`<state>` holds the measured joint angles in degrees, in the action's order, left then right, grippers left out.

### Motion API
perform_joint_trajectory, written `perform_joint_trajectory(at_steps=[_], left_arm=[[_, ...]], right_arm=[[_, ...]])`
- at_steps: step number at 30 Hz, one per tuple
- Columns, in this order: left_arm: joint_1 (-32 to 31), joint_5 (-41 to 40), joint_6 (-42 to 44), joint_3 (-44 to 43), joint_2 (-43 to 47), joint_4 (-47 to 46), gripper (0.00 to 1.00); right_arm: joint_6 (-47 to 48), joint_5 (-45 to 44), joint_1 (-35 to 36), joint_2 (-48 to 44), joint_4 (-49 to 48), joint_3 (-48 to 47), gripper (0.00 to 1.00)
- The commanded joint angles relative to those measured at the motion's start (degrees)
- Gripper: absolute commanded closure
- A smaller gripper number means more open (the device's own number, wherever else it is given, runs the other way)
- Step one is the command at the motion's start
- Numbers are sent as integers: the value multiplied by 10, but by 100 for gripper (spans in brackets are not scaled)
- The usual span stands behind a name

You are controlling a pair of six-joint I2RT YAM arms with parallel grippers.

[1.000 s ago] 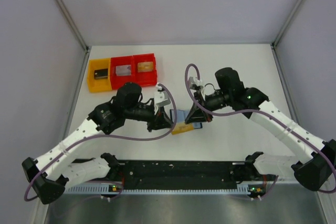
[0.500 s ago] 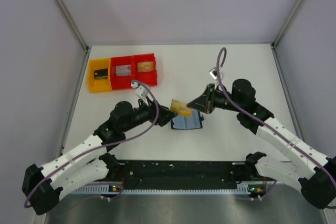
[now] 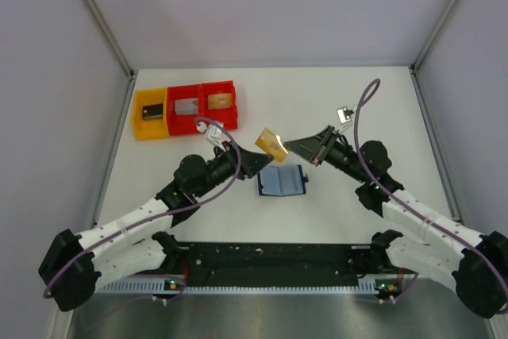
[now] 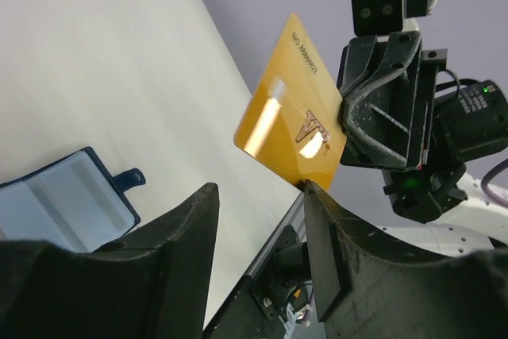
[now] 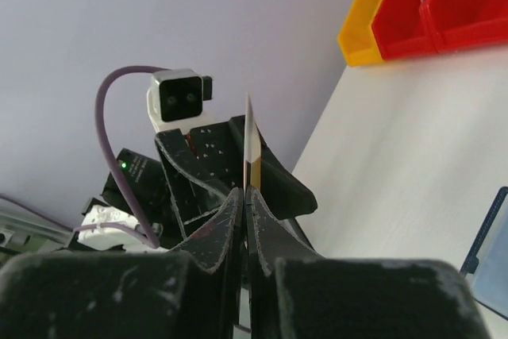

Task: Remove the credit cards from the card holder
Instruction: Place the credit card in the storage box.

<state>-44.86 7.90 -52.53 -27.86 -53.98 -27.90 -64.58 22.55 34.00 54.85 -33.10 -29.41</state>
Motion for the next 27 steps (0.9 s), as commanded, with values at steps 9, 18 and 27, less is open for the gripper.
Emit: perform_joint_trajectory(at_steps=[9,18,27], left_arm=[[-3,-16,-58,-11,-43,-149,52],[-3,-53,-63,-18,-51,-150,100],[52,-183,-127,1,-53,-101,100]], right_arm=[[-59,-23,5,10,-114,25,100],[-57,-21,5,21,-105,28,100],[23,-25,-55,-21,26,17,39]])
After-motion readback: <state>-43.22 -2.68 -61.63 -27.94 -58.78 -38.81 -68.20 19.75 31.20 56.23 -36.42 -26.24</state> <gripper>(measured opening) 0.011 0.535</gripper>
